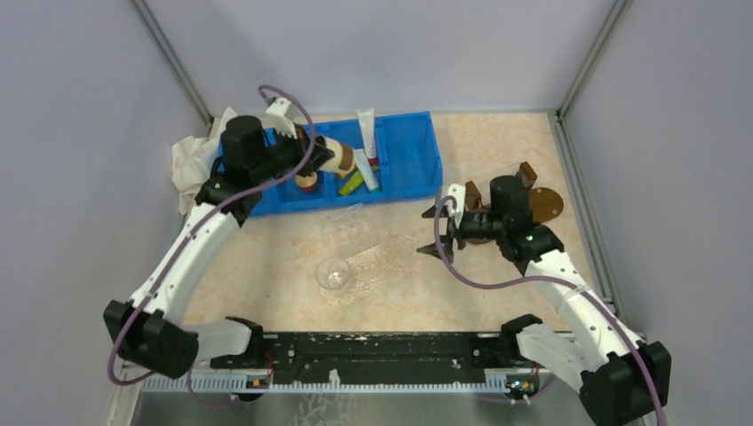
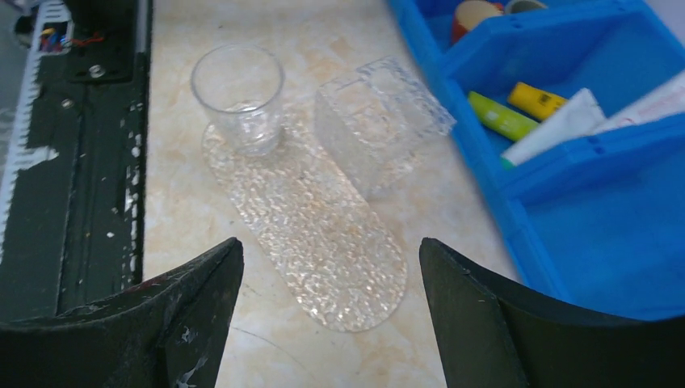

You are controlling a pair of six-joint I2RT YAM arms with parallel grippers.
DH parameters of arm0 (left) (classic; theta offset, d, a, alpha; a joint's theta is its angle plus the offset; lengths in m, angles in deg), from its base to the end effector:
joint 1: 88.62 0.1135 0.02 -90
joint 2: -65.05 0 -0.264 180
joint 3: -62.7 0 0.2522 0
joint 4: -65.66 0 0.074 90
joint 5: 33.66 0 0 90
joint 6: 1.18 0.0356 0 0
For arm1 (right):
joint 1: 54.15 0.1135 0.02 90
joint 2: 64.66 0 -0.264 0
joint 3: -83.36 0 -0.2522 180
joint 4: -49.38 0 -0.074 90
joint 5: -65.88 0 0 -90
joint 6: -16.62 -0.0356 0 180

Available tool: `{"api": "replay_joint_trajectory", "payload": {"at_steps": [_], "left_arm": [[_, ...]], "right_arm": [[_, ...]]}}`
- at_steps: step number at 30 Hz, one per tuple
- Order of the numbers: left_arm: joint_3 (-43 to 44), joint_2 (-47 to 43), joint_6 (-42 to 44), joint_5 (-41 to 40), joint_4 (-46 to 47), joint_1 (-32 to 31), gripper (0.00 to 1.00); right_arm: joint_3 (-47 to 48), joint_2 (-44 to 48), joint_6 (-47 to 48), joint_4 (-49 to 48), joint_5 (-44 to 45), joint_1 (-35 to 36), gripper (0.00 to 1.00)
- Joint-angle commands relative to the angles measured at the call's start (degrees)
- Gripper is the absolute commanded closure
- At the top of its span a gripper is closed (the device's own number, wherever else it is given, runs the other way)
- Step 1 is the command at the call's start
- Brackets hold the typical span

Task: Prepare toiletry sets of a toothbrush and toothpaste on the tray
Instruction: Place the cup on the tray.

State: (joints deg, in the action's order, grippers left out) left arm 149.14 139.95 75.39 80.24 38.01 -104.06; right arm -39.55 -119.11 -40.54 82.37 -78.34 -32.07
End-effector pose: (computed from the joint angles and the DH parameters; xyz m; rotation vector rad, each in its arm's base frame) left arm 0.2860 -0.0940 0.3893 0.3300 1.8625 -0.7331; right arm 0.1747 0.1020 0.2920 -1.3607 1.4181 0.8598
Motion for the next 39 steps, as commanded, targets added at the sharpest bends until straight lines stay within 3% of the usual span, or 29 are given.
{"api": "replay_joint_trajectory", "payload": {"at_steps": [1,9,14,20,24,34,39], "left_arm": [[-7.48,-10.39,0.47,-7.54,6.95,-9.35,1.0],[-21.67,-19.64,-0.27,-14.1,15.34,-27.84,1.0],[-22.21,-16.25,2.23,-26.02,14.72,-41.1,1.0],[-17.2,-5.8,5.27,-41.21,8.74,-52.51,1.0],[-10.55,3.03,7.02,-46.46,2.48,-54.74,1.0],[4.59,21.69,11.07,-47.66,-14.36,-54.88,1.0],[7.77,27.32,12.94,-46.59,-16.81,-54.87,1.0]], "right_arm": [[4.12,3.43,-9.94,-6.78,3.95,-5.73,0.2],[3.21,4.1,-21.83,-13.55,19.58,-13.9,0.22],[3.47,2.92,-22.24,-13.37,25.88,-15.74,0.22],[3.94,1.96,-22.64,-13.13,29.91,-17.21,0.22],[3.34,2.31,-23.05,-14.23,30.97,-17.6,0.22],[2.65,2.51,-23.61,-15.39,31.06,-17.78,0.21],[2.37,2.51,-23.63,-15.55,30.43,-17.78,0.21]]}}
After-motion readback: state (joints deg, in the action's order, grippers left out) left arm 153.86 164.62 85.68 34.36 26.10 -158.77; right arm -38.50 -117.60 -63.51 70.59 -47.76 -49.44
